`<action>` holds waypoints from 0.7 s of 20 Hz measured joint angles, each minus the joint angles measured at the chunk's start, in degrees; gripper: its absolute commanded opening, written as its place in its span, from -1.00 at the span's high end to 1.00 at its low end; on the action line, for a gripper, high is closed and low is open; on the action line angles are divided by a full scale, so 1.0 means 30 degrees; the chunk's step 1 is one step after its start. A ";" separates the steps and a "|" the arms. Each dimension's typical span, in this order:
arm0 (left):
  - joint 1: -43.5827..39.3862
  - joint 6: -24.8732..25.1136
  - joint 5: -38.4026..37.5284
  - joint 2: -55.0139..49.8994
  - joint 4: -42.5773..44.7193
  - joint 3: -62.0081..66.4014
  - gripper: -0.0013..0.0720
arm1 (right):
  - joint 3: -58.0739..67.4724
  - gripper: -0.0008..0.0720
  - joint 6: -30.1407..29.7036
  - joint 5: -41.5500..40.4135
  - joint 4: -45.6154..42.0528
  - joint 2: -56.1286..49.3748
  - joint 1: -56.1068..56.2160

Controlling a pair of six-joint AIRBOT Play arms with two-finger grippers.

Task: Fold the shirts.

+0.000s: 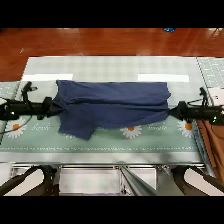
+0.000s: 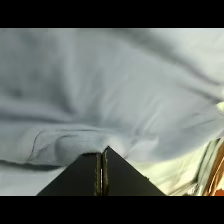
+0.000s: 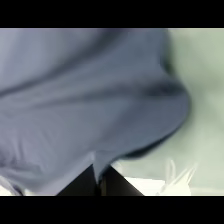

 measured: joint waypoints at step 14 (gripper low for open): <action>-0.1515 -0.3687 -0.0634 -1.0673 -0.0495 1.3245 0.91 | 0.9857 0.91 0.0721 -0.0532 0.0291 -0.7504 0.2186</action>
